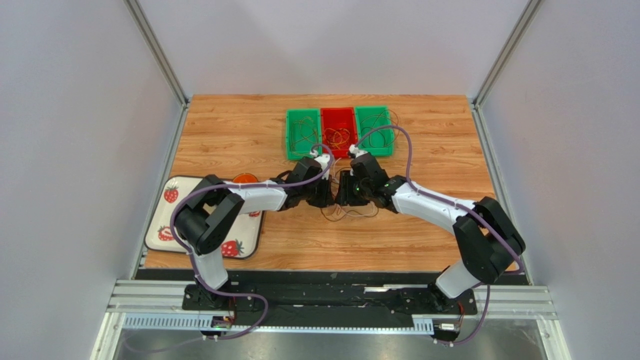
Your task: Untangle the cables
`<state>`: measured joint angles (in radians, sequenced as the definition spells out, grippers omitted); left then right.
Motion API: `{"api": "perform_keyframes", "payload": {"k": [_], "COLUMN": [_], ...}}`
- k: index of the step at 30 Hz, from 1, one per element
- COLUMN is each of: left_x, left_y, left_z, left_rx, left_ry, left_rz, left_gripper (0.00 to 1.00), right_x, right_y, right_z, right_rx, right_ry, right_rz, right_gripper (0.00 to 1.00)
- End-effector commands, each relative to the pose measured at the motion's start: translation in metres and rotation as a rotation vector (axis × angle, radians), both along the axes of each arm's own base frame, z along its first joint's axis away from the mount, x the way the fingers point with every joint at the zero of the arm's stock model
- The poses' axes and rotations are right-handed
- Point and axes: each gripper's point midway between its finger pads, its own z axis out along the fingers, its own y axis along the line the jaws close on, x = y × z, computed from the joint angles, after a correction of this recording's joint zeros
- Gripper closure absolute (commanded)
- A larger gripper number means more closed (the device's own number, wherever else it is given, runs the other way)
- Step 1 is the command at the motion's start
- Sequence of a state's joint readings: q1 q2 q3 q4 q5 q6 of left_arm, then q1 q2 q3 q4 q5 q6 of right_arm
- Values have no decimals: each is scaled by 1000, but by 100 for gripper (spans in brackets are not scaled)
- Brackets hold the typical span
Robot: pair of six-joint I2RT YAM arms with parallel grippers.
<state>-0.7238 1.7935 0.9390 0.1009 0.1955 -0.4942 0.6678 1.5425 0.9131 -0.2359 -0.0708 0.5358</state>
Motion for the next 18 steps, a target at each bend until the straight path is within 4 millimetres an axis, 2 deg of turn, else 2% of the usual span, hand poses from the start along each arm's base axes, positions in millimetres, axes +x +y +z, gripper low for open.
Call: {"api": "perform_keyframes", "payload": {"k": [1,5,7,8,10,11,12,14,17,18], "left_x": [1,1,1,2,1,1,1,3,4,3], "left_y": [-7,-5,-4,-4,-4,-4,-4,-2,2,9], "left_z": [9,8,10,11,14,15,17,21,35,45], "left_rx": [-52,-46,-45,-45,-48,-49,-51,-45,-25,7], "left_ry": [-14,-18,-22,-24,-25,-26,-31,-34,-55,-63], "left_rz": [-11,-7,-6,-5,-4,-4,-5,3,9,4], "left_gripper": [100,100,100,100,100,100,100,100,100,100], "right_x": [17,19,21,21,22,23,24,20,19,22], "right_y": [-4,1,4,4,6,6,7,13,13,9], "right_z": [3,-6,-6,-10,-8,-5,-1,7,33,50], "right_rx": [-57,-61,-61,-67,-59,-55,-50,-20,0,2], "right_ry": [-45,-27,-28,-19,-20,-26,-34,-26,-58,-100], "right_rz": [-64,-57,-53,-51,-49,-50,-49,-21,-5,-19], "right_gripper": [59,61,66,69,83,94,99,100,100,100]}}
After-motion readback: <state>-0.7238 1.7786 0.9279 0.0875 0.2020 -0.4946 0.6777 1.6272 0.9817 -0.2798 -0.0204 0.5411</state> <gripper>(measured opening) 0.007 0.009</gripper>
